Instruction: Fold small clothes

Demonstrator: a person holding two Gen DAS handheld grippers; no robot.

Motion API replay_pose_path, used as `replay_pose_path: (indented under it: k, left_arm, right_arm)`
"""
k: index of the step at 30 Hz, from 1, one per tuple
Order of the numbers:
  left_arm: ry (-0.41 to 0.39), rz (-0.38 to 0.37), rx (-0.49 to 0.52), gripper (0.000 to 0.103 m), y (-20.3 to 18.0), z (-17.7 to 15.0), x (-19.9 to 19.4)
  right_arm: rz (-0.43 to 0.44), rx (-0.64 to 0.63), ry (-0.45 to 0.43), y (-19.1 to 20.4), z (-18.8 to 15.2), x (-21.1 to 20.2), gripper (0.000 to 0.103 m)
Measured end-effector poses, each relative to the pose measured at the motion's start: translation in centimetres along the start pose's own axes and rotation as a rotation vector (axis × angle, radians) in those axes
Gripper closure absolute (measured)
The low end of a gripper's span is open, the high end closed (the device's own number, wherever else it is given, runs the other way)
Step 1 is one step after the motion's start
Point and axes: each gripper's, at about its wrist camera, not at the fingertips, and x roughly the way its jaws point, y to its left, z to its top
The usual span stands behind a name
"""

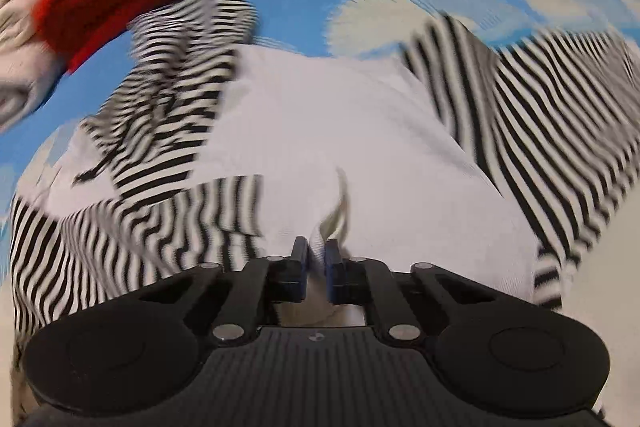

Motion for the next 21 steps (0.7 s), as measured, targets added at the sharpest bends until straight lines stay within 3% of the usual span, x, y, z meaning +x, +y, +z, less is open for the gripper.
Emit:
replay_pose_path:
  k: [3, 5, 7, 9, 12, 13, 16, 19, 20, 21]
  left_arm:
    - [-0.002, 0.006, -0.007, 0.051, 0.5, 0.2, 0.1]
    - [-0.005, 0.010, -0.005, 0.051, 0.8, 0.3, 0.2]
    - [-0.010, 0.017, -0.005, 0.051, 1.1, 0.4, 0.2]
    - [-0.008, 0.030, -0.005, 0.051, 1.2, 0.4, 0.3]
    - [0.016, 0.026, 0.010, 0.051, 0.7, 0.1, 0.9]
    - [0.023, 0.020, 0.018, 0.051, 0.5, 0.1, 1.1]
    - [0.041, 0.003, 0.053, 0.051, -0.3, -0.4, 1.5]
    - [0.059, -0.030, 0.097, 0.052, -1.0, -1.0, 1.7]
    - [0.068, -0.044, 0.110, 0.054, -1.1, -1.2, 1.8]
    - [0.077, -0.059, 0.120, 0.065, -1.3, -1.5, 2.0]
  right_arm:
    - [0.104, 0.022, -0.101, 0.5, 1.3, -3.7, 0.097]
    - [0.133, 0.050, -0.244, 0.4, 2.1, -7.5, 0.097]
    - [0.122, 0.055, -0.330, 0.0, 2.0, -10.0, 0.097]
    - [0.020, 0.093, -0.284, -1.2, 1.7, -9.3, 0.097]
    - [-0.112, 0.208, -0.024, -4.0, 1.3, -4.2, 0.096]
    - [-0.143, 0.266, 0.023, -4.8, 0.9, -3.2, 0.095]
    - [-0.149, 0.283, -0.019, -4.7, 1.3, -3.7, 0.092]
    - [-0.063, 0.233, -0.077, -3.7, 1.6, -4.6, 0.086]
    - [-0.033, 0.229, -0.061, -3.7, 1.4, -4.3, 0.083]
    - [-0.012, 0.236, -0.029, -3.7, 1.5, -3.7, 0.082]
